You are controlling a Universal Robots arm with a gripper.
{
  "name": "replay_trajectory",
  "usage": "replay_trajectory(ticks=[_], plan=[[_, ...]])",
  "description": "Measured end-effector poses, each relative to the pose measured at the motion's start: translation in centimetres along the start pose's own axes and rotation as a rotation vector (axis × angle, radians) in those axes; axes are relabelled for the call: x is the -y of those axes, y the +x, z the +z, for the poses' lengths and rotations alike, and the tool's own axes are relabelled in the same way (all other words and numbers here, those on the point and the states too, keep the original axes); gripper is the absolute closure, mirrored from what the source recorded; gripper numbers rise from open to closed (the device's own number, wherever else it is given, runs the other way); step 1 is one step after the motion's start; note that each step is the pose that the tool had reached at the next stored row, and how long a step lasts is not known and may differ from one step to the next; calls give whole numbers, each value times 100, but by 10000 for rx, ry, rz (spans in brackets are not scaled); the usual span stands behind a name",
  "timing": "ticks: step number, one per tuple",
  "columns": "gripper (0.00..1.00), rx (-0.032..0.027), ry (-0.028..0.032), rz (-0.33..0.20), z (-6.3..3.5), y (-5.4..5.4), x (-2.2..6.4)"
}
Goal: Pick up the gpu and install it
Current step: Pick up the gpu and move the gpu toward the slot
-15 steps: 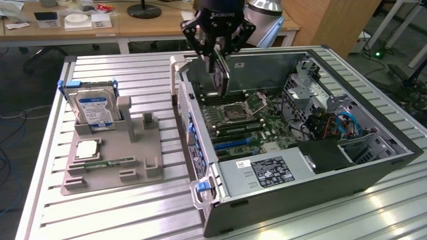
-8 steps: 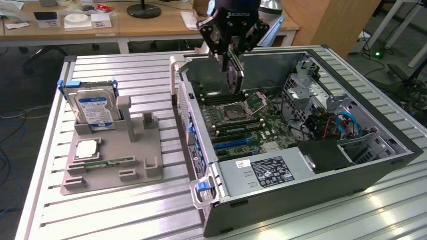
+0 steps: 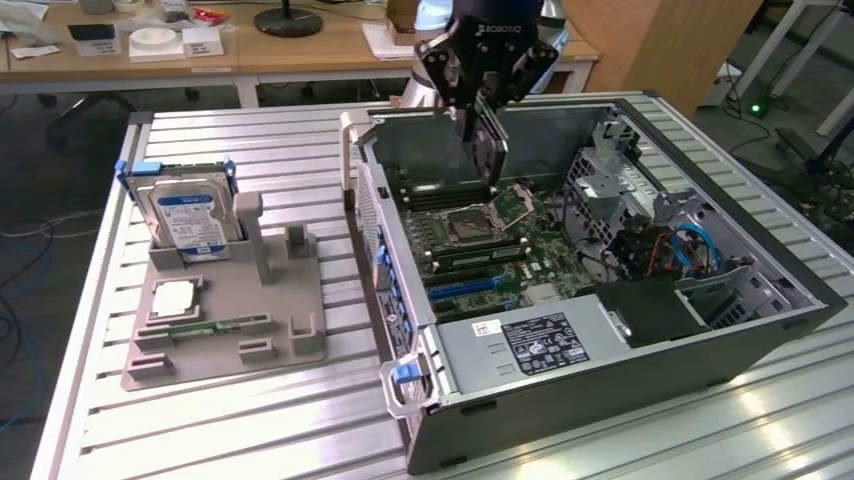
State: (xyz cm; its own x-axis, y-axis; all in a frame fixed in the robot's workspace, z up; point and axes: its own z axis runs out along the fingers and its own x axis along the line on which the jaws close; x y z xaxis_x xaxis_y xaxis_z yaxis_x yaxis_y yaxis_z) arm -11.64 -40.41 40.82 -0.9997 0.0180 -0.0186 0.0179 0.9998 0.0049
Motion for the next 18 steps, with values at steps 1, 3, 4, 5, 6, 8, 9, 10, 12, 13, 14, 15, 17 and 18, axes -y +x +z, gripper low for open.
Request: replay_trajectory(ticks=[1, 3, 4, 5, 6, 8, 9, 10, 12, 13, 14, 15, 17, 18], plan=[[72, 0, 0, 1, 1, -23, -2], [72, 0, 0, 1, 2, -77, -6], [72, 1, -1, 1, 4, -104, -8], [72, 1, -1, 0, 4, -132, -10], [72, 0, -1, 0, 5, -161, -13], [72, 1, -1, 0, 7, -261, -22], [72, 1, -1, -1, 9, -294, -25], [72, 1, -1, 1, 9, -326, -27], [72, 1, 0, 1, 10, -389, -33], [72, 0, 0, 0, 11, -421, -35], [72, 0, 0, -1, 12, -456, -38], [72, 1, 0, 1, 13, -490, -41], [72, 0, -1, 1, 15, -559, -45], [72, 1, -1, -1, 16, -592, -48]])
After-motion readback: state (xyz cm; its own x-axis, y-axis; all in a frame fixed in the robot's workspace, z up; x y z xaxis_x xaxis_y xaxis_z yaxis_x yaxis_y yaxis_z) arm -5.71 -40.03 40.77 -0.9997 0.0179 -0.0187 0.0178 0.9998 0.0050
